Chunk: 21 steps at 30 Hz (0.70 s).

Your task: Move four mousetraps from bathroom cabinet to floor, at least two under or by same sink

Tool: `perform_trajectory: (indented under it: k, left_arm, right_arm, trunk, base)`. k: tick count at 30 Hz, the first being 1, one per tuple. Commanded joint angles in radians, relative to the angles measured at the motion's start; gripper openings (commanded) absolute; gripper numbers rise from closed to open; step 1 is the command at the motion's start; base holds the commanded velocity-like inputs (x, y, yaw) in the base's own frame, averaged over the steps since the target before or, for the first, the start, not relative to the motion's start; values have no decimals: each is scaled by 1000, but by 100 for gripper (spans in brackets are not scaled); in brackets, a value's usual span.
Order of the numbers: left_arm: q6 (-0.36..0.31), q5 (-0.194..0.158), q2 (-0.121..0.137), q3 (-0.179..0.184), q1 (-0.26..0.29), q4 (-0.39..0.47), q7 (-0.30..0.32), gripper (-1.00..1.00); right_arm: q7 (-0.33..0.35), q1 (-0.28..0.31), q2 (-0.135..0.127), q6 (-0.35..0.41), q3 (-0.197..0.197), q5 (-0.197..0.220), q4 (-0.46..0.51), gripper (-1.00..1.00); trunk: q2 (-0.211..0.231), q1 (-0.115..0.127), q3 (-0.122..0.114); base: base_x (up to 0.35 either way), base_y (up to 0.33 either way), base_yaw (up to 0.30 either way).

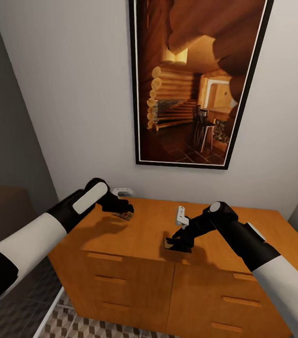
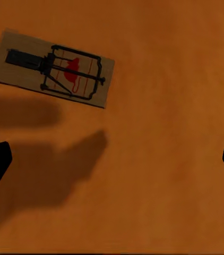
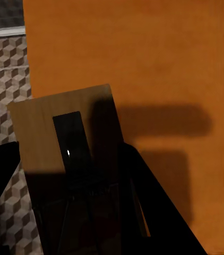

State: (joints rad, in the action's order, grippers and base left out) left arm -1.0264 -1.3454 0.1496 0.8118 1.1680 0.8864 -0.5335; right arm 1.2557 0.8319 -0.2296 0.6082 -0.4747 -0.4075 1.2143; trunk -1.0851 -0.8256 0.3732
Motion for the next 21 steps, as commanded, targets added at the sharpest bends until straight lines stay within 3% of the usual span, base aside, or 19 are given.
perform_trajectory:
  k: [1, 8, 10, 15, 21]
  left_arm:
    - [1, -18, 5, 4, 1, 0, -10, 100]
    - [1, -31, 13, 5, 2, -13, -10, 100]
    - [1, -32, 16, 3, 2, -29, -10, 100]
    - [-1, -32, 30, 2, 3, -49, -10, 100]
    - [-1, -31, 36, 3, 6, -51, -11, 100]
  right_arm:
    - [-14, 1, 0, 28, -1, -5, 3, -100]
    - [-221, 1, 0, 103, 0, -3, 41, -100]
    - [-253, 1, 0, 122, 4, 0, 44, -100]
    - [-282, 1, 1, 159, 36, 2, 49, -100]
    - [-291, 1, 8, 199, 68, 0, 60, -100]
  trunk:
    - [-1, 0, 1]
    - [-1, 0, 1]
    - [-1, 0, 1]
    - [-1, 0, 1]
    - [-1, 0, -2]
  base:
    - [0, 0, -9]
    - [0, 0, -3]
    - [0, 0, 0]
    - [0, 0, -12]
    - [0, 0, -188]
